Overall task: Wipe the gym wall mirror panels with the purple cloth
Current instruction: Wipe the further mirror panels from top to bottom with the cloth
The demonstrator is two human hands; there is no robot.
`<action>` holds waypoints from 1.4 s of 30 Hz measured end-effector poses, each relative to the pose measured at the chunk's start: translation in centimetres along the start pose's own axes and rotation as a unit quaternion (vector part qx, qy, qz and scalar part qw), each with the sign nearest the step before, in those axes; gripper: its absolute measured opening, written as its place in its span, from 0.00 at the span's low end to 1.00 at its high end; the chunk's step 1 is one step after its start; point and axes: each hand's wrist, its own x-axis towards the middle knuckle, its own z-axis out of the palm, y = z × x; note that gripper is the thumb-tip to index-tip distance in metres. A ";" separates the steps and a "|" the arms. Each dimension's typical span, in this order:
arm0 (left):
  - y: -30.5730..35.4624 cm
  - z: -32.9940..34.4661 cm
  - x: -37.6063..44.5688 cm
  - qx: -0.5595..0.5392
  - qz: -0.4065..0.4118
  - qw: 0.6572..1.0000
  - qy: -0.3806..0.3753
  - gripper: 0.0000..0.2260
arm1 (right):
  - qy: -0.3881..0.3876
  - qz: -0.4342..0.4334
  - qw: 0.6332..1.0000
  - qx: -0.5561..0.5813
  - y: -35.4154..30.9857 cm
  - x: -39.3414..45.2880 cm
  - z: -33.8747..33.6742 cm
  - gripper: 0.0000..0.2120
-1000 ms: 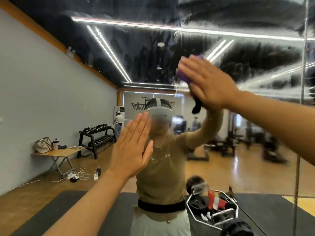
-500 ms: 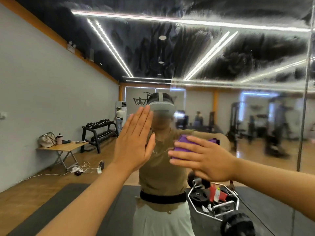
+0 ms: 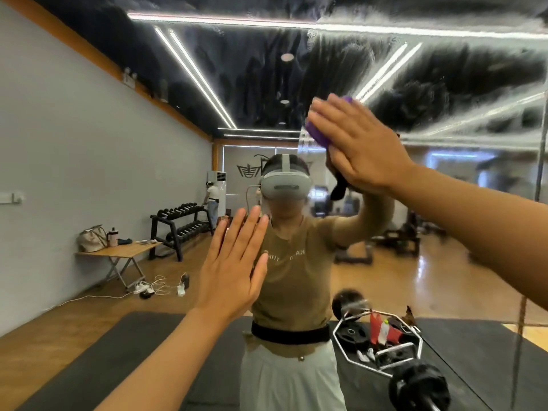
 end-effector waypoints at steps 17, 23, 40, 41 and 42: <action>0.9 0.6 -0.6 -0.032 -0.036 0.999 0.011 0.27 | -0.107 -0.225 0.968 -0.037 -17.0 -19.3 5.8 0.31; 1.0 0.8 -0.6 -0.019 -0.037 0.999 0.020 0.27 | -0.102 -0.260 0.960 0.013 -10.8 -13.8 4.7 0.28; 5.6 0.8 -0.5 -0.092 -0.173 0.980 0.039 0.29 | 0.063 0.180 0.981 0.035 -15.5 -16.5 5.3 0.27; 6.0 1.0 -0.6 -0.094 -0.177 0.979 0.041 0.29 | 0.048 0.180 0.982 0.042 -17.1 -18.4 5.6 0.28; 6.4 1.1 -0.6 -0.094 -0.179 0.978 0.044 0.30 | 0.037 0.181 0.982 0.048 -18.4 -20.0 5.8 0.28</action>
